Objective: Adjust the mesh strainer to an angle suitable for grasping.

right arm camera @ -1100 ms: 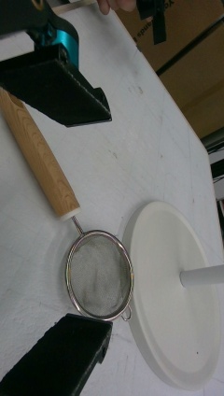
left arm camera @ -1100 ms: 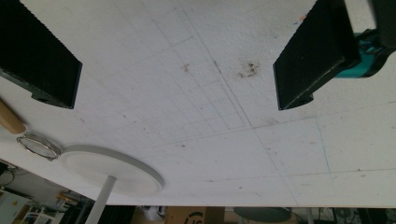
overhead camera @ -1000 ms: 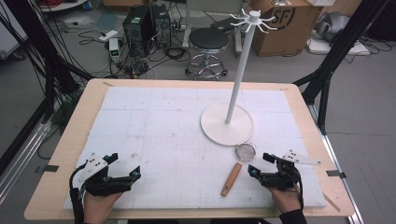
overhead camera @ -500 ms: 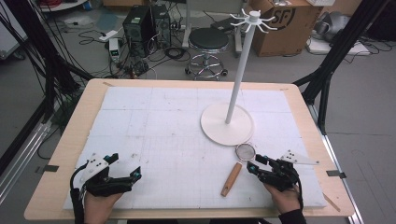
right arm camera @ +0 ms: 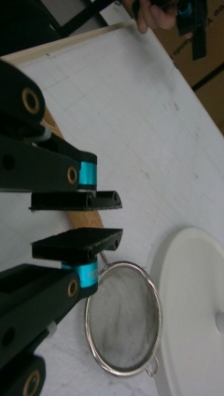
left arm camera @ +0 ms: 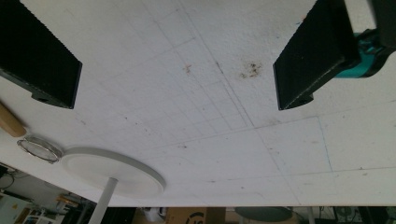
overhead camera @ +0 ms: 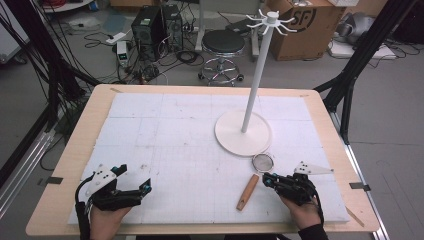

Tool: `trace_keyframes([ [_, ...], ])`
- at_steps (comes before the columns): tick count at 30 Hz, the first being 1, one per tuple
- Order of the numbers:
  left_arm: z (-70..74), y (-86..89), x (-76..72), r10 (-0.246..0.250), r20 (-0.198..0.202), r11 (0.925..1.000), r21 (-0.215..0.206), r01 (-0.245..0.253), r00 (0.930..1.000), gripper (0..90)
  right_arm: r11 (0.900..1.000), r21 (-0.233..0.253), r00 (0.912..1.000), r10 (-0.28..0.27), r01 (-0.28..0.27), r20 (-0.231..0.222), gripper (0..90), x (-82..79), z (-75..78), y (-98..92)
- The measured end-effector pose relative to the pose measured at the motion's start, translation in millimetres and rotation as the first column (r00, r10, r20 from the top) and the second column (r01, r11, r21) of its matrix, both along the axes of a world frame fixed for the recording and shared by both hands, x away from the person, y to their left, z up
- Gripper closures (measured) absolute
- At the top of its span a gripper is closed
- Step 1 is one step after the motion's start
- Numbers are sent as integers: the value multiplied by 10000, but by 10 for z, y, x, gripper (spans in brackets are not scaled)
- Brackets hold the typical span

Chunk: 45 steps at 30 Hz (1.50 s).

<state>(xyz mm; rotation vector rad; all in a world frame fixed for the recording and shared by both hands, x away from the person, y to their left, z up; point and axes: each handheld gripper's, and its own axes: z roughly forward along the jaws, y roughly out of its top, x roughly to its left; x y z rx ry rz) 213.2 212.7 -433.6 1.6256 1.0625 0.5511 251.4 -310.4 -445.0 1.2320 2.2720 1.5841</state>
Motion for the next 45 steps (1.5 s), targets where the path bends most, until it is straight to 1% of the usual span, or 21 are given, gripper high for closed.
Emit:
trace_keyframes([
  [1,0,0,0,0,0,10000,0,0,10000,16,9999,-56,9999,83,-84,-76,895,0,-2,6],
  [3,-1,0,-1,20,0,10000,8,-20,10000,16,9995,-10,9984,317,-318,-470,896,11,-10,11],
  [4,0,1,-1,27,9,10000,-5,-27,10000,16,9993,-40,9979,369,-371,-528,897,15,-17,13],
  [7,4,4,-7,35,39,10000,-23,-35,10000,16,9973,-96,9922,710,-724,-1021,897,29,-50,39],
  [8,5,5,-8,45,47,10000,-10,-45,10000,16,9960,-117,9878,868,-890,-1296,897,32,-64,57],
  [10,7,6,-10,54,67,10000,-25,-54,10000,16,9942,-409,9864,928,-991,-1357,897,32,-85,97],
  [11,8,7,-11,59,74,10000,-26,-59,10000,16,9920,-481,9836,1084,-1164,-1440,897,32,-85,114],
  [14,7,11,-13,77,60,10000,-14,-77,10000,16,9896,-499,9802,1257,-1347,-1532,897,31,-90,140],
  [15,7,11,-13,86,59,10000,-14,-86,9999,16,9831,-709,9731,1549,-1689,-1705,897,26,-103,180],
  [17,8,14,-15,66,59,10000,-4,-66,10000,16,9780,-854,9660,1708,-1901,-1939,897,24,-107,217],
  [19,8,14,-16,63,79,10000,12,-63,9999,16,9722,-1116,9628,1808,-2058,-2009,897,22,-113,257],
  [20,8,12,-15,54,95,10000,-1,-54,9999,16,9722,-1116,9628,1808,-2058,-2009,897,22,-113,257],
  [21,8,9,-15,55,92,10000,19,-55,9999,16,9707,-1293,9656,1761,-2027,-1915,897,24,-111,284],
  [26,6,-12,-10,26,78,9999,117,-27,10000,16,9680,-1306,9624,1865,-2144,-1975,896,45,-113,339],
  [28,3,-13,-7,21,16,9999,121,-21,10000,16,9673,-1355,9630,1862,-2145,-1947,897,51,-111,348],
  [31,10,-1,-8,61,74,10000,20,-61,10000,16,9654,-1294,9583,1970,-2265,-2072,896,96,-112,413],
  [33,12,6,-12,97,80,10000,-5,-97,9999,16,9654,-1270,9574,1984,-2278,-2097,897,117,-112,447],
  [36,18,9,-22,112,156,9999,-26,-112,9998,16,9642,-1346,9592,1990,-2283,-2008,896,137,-111,483],
  [38,18,8,-23,119,147,9999,15,-119,9998,16,9643,-1358,9583,1969,-2275,-2072,897,151,-108,533],
  [40,18,6,-23,112,153,9999,4,-113,9998,16,9600,-1502,9583,2045,-2362,-1998,897,183,-112,611],
  [45,17,12,-21,106,120,9999,-59,-105,9999,16,9596,-1564,9599,2025,-2341,-1941,897,231,-110,696],
])
